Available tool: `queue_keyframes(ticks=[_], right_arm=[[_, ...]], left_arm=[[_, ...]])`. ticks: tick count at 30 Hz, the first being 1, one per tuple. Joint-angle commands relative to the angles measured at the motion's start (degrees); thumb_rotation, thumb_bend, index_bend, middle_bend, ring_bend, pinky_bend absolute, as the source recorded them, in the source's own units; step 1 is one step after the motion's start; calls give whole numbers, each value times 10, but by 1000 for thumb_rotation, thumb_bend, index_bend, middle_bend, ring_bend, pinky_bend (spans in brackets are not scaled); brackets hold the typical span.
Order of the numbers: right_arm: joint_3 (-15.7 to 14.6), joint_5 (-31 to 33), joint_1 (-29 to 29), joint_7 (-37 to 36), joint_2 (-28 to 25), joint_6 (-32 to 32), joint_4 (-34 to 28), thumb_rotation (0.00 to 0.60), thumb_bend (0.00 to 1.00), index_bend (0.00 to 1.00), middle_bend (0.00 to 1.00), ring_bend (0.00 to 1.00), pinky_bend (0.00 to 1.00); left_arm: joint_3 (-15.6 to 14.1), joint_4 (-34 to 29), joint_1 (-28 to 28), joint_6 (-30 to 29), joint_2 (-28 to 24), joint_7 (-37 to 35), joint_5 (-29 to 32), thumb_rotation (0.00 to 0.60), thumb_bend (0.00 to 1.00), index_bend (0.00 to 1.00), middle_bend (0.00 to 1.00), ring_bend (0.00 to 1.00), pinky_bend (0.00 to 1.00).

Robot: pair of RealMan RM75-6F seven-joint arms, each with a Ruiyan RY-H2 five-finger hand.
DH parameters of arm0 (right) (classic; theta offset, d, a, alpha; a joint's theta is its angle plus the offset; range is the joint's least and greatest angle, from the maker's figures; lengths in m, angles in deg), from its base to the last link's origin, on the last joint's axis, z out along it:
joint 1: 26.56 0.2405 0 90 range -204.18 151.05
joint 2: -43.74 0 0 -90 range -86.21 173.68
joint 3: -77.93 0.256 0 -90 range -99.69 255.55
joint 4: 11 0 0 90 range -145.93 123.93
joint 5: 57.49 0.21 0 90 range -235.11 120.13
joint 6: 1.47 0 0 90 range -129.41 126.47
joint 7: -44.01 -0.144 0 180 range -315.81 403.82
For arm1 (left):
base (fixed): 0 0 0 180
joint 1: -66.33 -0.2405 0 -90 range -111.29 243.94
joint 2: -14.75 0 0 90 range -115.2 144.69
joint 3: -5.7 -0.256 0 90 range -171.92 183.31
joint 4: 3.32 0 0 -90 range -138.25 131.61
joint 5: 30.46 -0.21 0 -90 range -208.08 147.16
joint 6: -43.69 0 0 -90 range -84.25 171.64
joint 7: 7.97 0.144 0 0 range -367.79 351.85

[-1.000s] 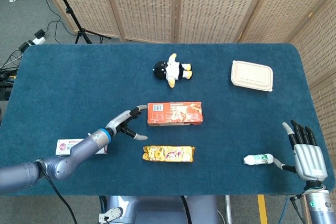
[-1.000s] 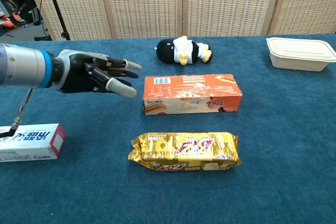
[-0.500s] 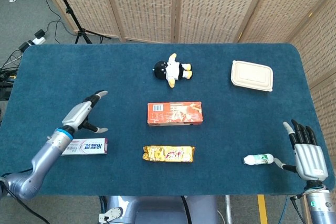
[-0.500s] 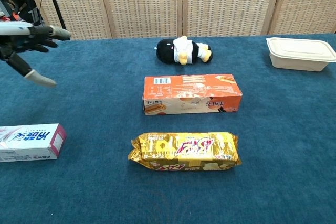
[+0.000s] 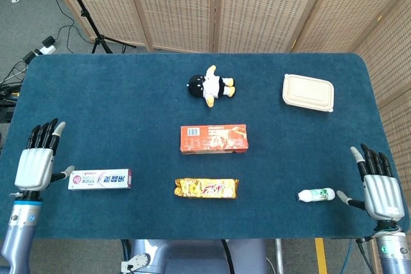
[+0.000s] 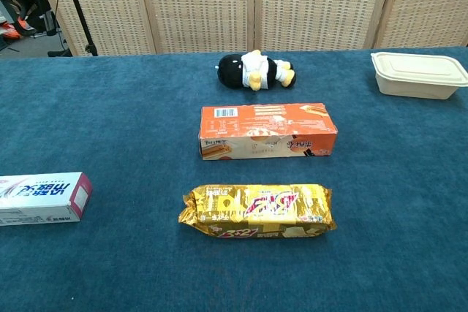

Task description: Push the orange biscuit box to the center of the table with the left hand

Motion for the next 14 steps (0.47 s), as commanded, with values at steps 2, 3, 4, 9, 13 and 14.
queue_keyframes(ticks=[2, 3, 4, 9, 13, 14], right_arm=[[0, -1, 0, -3, -1, 0, 1, 600, 53, 18, 0, 0, 0], [0, 0, 0, -3, -1, 1, 0, 600, 53, 18, 0, 0, 0], [0, 0, 0, -3, -1, 1, -1, 600, 53, 18, 0, 0, 0], [-3, -7, 0, 1, -1, -1, -6, 600, 53, 18, 0, 0, 0], [-4, -10, -2, 3, -1, -4, -6, 600, 53, 18, 0, 0, 0], [-4, -9, -1, 2, -1, -3, -6, 600, 53, 18, 0, 0, 0]], left_arm=[[-10, 17, -18, -12, 6, -8, -20, 600, 0, 0, 0, 0, 0], [-7, 21, -21, -16, 7, -9, -24, 600, 0, 0, 0, 0, 0], [-6, 23, -24, -16, 6, -7, -26, 600, 0, 0, 0, 0, 0], [1, 19, -32, -7, 4, -7, -37, 600, 0, 0, 0, 0, 0], [4, 11, -37, -2, 4, 2, -51, 600, 0, 0, 0, 0, 0], [6, 10, -39, -2, 4, 5, -54, 600, 0, 0, 0, 0, 0]])
